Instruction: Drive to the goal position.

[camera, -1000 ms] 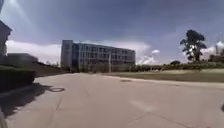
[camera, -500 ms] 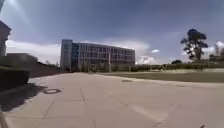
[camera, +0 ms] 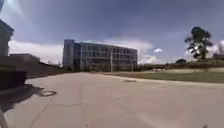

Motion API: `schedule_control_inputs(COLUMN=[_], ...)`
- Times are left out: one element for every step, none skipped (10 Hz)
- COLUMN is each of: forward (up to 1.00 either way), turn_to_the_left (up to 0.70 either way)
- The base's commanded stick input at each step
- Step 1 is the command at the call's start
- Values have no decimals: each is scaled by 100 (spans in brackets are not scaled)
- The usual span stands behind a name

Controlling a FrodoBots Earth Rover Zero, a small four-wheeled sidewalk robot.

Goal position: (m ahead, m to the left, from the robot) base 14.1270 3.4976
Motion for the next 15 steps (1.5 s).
schedule_control_inputs(forward=[70, 70, 70, 70, 70, 70, 70, 70, 70, 70, 70, 70, 70, 70, 70], turn_to_the_left=[0, 0, 0, 0, 0, 0, 0, 0, 0, 0, 0, 0, 0, 0, 0])
